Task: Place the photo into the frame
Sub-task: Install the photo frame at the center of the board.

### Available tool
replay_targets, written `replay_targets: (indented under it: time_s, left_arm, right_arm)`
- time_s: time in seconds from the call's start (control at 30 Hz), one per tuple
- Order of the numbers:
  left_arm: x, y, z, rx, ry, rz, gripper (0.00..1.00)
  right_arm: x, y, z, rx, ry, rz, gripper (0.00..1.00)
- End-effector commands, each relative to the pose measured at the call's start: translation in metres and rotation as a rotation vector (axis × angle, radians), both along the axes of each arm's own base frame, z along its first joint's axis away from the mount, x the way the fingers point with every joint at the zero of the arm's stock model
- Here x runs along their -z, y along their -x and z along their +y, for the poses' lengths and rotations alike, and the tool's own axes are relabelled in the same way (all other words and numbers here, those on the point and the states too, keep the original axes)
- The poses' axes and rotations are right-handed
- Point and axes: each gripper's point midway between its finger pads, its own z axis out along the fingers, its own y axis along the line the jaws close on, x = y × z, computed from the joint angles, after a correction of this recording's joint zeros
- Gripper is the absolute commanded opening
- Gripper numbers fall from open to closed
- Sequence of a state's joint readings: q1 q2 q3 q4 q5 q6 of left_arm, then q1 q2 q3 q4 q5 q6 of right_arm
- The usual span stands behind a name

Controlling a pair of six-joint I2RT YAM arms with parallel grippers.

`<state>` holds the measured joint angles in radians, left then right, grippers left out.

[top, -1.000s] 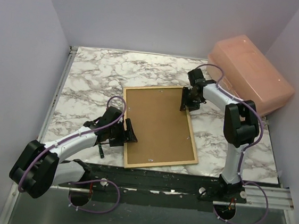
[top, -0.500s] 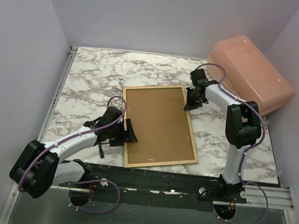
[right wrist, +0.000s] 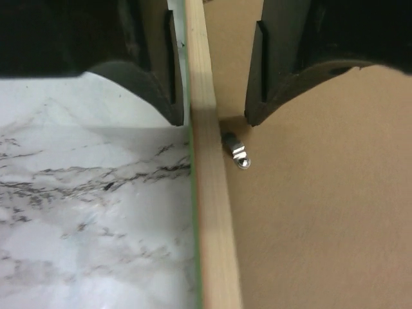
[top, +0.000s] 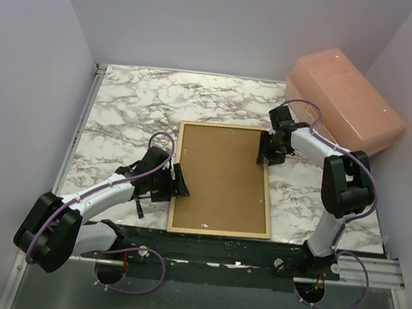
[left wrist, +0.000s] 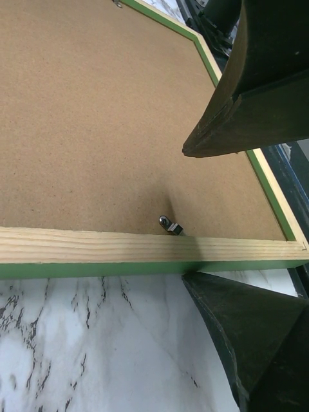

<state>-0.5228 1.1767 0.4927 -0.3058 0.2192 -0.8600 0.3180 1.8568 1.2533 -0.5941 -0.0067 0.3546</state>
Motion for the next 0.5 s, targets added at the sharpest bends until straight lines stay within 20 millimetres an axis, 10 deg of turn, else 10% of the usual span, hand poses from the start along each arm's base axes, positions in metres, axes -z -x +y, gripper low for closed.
replay_targets:
  time_s: [0.0,0.1,0.47]
  left_arm:
    - [0.026,0.023,0.02,0.01,-0.101,0.096,0.75]
    - [0.025,0.022,0.019,0.012,-0.101,0.093,0.75]
    - [0.028,0.023,0.02,0.018,-0.106,0.097,0.75]
  right_arm:
    - [-0.019,0.015,0.015,-0.009,-0.043,0.042,0.61]
    - [-0.02,0.005,0.012,-0.001,-0.011,0.027,0.72]
    - [0.01,-0.008,-0.001,0.037,0.072,0.06,0.64]
